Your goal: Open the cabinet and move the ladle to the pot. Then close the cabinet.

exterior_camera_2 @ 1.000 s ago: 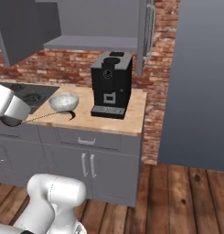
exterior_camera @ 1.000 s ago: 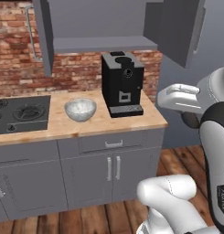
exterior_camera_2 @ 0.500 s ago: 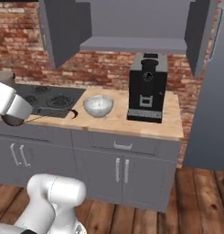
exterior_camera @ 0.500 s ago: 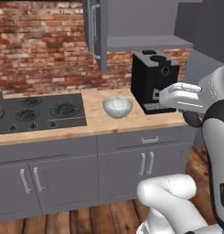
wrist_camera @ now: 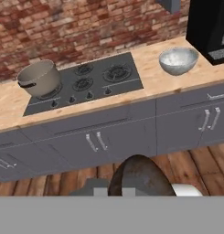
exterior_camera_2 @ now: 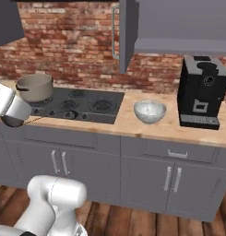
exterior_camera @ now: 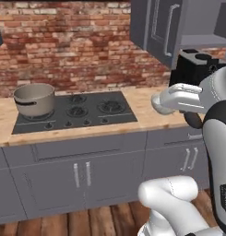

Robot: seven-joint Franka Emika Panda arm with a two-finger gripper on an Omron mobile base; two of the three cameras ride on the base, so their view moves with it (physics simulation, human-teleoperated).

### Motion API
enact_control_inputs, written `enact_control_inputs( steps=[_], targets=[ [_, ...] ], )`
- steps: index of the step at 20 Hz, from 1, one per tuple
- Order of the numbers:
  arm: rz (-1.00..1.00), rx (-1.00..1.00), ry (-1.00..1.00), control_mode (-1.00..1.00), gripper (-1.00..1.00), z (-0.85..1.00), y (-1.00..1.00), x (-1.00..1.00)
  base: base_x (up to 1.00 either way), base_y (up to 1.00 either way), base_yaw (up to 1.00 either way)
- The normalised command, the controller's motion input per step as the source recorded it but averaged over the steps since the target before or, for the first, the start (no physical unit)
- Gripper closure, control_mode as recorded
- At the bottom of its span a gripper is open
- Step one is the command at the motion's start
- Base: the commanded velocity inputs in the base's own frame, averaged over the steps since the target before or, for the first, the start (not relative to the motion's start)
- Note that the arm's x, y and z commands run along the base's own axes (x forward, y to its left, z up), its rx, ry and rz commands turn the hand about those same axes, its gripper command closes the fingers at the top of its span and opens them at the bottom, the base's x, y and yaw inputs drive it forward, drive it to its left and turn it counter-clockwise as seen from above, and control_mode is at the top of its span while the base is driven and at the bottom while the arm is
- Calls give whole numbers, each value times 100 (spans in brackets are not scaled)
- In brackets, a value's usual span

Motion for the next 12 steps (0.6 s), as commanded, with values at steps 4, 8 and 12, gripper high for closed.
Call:
enact_control_inputs(
  steps=[4, 8, 12],
  targets=[
    [0, 0, 0, 100, 100, 0, 0, 0, 9, 100, 0],
    [0, 0, 0, 100, 100, 0, 0, 0, 49, 94, 0],
    [0, 0, 0, 100, 100, 0, 0, 0, 87, 56, 0]
  ],
)
